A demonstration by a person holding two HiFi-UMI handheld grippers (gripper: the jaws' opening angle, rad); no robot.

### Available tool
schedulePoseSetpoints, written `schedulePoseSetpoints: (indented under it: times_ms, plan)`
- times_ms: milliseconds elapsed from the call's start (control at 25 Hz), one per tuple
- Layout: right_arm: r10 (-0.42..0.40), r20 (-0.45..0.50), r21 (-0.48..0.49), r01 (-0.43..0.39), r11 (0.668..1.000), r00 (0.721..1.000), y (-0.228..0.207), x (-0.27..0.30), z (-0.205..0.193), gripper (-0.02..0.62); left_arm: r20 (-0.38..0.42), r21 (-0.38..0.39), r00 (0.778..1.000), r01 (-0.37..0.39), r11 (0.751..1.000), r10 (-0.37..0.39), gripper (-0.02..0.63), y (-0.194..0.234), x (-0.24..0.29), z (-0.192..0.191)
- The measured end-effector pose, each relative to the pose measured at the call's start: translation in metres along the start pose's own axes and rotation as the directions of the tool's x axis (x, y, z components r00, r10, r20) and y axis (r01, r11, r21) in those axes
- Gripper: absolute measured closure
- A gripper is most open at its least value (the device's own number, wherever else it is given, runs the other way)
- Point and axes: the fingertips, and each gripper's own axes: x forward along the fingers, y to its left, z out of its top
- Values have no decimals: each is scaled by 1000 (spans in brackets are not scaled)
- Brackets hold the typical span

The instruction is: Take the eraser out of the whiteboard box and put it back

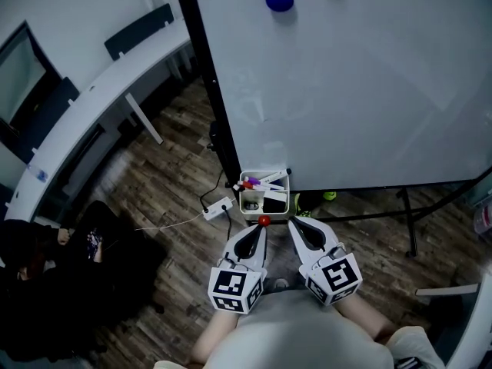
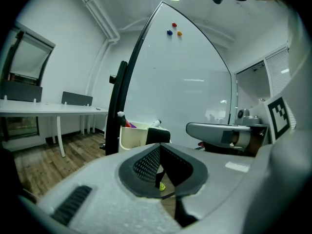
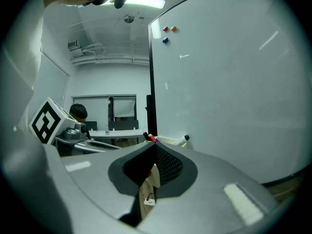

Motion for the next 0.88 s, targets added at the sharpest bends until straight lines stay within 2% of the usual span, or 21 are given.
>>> schedulePoseSetpoints:
  times_ms: [240,520,880]
  plan:
    - [47,-5,-11,-47,999,999,-4,15,-2,579,3,-4,999,-37,999,37,606,10,6,-1]
    - [79,-25,-24,-80,997,997,-7,26,-7,461,-10,-13,998,-69,998,69,606,18,10,-6]
    - [106,-41,-55,-108,993,994,-14,43,-9,356,-7,-21,994,-109,994,109,606,26,13,-6]
